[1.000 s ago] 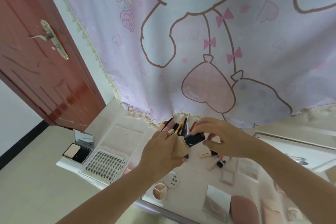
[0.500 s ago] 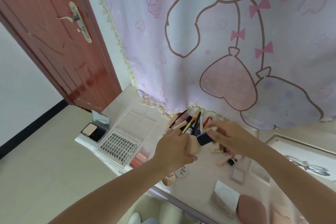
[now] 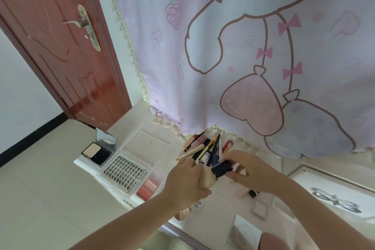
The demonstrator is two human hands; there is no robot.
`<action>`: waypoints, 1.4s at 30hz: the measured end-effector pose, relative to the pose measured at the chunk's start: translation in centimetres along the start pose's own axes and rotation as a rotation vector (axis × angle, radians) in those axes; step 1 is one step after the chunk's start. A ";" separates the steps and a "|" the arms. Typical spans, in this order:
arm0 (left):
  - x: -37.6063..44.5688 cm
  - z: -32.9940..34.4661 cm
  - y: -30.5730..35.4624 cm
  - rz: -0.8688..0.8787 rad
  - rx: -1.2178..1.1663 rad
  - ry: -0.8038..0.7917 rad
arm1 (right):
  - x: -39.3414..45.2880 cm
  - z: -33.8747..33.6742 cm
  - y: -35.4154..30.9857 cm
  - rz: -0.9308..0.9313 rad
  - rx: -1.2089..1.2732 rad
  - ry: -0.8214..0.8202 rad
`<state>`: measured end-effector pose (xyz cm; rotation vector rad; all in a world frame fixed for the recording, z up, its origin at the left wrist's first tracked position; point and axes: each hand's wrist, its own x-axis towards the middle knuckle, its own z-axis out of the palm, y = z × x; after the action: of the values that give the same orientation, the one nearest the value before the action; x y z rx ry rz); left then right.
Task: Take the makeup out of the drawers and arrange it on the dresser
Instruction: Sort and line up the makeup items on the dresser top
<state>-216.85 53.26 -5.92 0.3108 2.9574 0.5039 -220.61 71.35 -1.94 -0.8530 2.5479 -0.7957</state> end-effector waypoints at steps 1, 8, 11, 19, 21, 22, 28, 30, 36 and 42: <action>0.1 0.0 -0.1 -0.004 -0.009 -0.001 | -0.1 -0.1 0.0 0.006 0.046 -0.006; 0.1 0.6 -0.2 -0.002 -0.002 -0.009 | 0.5 0.5 0.6 0.114 0.048 0.000; -0.5 2.1 0.1 -0.012 -0.020 -0.047 | -0.1 1.5 1.2 0.090 0.003 -0.013; -2.3 9.3 1.6 -0.192 -0.232 -0.150 | -1.5 6.1 3.7 0.182 0.060 -0.113; -2.7 10.7 1.8 -0.225 -0.274 -0.148 | -1.7 7.1 4.3 0.210 0.087 -0.121; -2.8 11.2 1.9 -0.240 -0.298 -0.142 | -1.7 7.5 4.4 0.224 0.085 -0.127; -3.1 13.1 1.9 -0.286 -0.422 -0.067 | -1.7 8.4 4.2 0.223 -0.002 -0.126; -3.3 13.5 1.8 -0.298 -0.470 -0.030 | -1.7 8.5 4.0 0.211 -0.010 -0.122; -3.3 13.7 1.8 -0.322 -0.554 0.026 | -1.2 8.4 3.3 0.163 -0.019 -0.095; -5.2 13.0 -0.5 -0.260 -0.492 0.100 | -0.5 8.3 2.5 0.110 -0.110 -0.127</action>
<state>-209.86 55.73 -17.80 -0.1519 2.7737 1.1964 -217.47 70.02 -9.93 -0.7621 2.5202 -0.5543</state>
